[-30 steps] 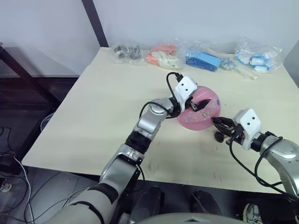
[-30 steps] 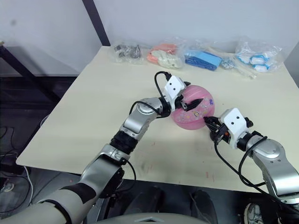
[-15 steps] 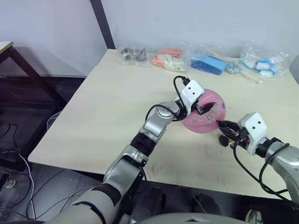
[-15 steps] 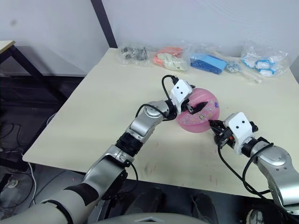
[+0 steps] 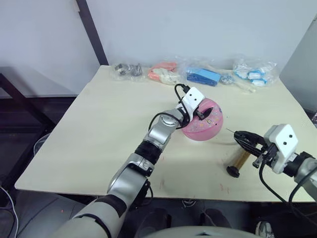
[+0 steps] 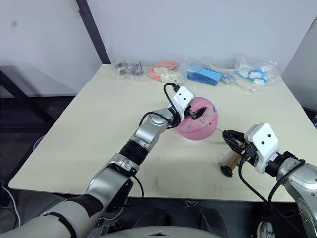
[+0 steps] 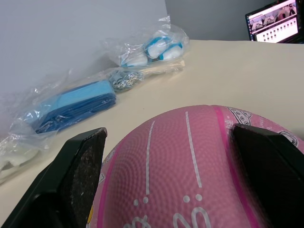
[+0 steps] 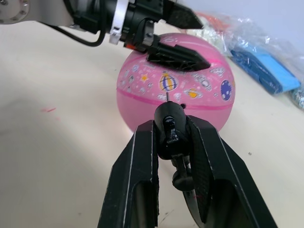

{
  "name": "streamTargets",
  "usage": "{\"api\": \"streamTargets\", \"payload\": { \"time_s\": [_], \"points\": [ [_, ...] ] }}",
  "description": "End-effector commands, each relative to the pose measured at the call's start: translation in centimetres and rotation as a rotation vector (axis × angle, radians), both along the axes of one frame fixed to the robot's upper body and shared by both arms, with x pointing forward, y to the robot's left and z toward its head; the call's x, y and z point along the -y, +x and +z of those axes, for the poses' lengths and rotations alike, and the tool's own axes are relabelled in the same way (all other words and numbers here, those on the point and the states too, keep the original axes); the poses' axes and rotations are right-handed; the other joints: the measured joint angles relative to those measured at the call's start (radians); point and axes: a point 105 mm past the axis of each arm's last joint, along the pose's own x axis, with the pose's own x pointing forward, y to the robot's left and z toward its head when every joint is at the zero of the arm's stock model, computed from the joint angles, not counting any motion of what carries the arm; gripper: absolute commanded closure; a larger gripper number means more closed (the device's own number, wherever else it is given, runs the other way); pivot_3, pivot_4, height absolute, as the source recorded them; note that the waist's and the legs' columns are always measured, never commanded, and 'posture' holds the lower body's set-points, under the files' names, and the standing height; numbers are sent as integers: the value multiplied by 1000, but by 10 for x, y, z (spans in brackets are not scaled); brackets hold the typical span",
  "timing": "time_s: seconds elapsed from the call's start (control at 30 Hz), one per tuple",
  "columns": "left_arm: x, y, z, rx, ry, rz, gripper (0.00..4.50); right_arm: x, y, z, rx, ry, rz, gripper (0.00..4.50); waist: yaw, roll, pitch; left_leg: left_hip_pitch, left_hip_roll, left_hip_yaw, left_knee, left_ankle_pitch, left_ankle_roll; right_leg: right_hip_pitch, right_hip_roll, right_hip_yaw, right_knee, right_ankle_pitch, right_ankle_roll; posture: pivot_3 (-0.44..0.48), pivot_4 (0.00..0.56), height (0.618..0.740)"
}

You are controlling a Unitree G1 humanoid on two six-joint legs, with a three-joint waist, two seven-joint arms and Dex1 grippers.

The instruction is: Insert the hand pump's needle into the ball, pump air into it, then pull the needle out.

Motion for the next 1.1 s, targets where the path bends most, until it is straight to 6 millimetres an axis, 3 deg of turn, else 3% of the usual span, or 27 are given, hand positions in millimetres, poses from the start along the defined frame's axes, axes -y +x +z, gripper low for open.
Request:
{"api": "streamTargets", "payload": {
  "time_s": [0.03,0.17,0.33,0.5,0.6,0.73,0.83,1.1],
  "points": [
    [-53,-18,-116,-340,248,137,0,12,5,7,61,-14,-58,4131,0,0,0,0,-1,0,0,0,0,-1,0,0,0,1,1,0,150,740],
    [-42,-18,-100,-294,186,67,0,22,13,-1,67,1,-139,4131,-2,1,1,0,-1,0,0,0,0,-1,0,1,0,1,1,0,150,740],
    [-31,-15,-65,-191,90,-27,0,35,27,-11,75,29,-260,4131,-2,2,4,-3,-1,-1,0,0,0,-6,0,1,0,0,0,0,150,740],
    [-27,-9,-27,-100,22,-94,0,39,36,-23,62,48,-314,4131,-1,15,20,-6,-2,-2,-1,1,0,-15,0,1,2,4,3,0,150,740],
    [-22,-9,6,-41,-39,-154,0,37,40,-25,64,73,-323,4131,-3,18,23,-15,-2,-2,-2,3,4,-25,1,1,3,4,3,0,150,740],
    [-19,-13,33,2,-69,-227,0,35,43,-25,71,87,-318,4131,-4,13,33,-33,-4,-2,0,8,-2,-45,3,2,4,13,-11,0,150,740],
    [-20,-17,60,31,-117,-279,0,33,45,-23,81,102,-306,4131,-4,14,43,-38,-5,-3,1,9,-3,-49,3,3,4,14,-14,0,150,740],
    [-33,-39,104,68,-158,-451,0,40,50,-26,83,112,-319,4131,-10,18,55,-53,-5,-1,0,9,-4,-65,3,4,5,15,-15,0,150,740]
  ]
}}
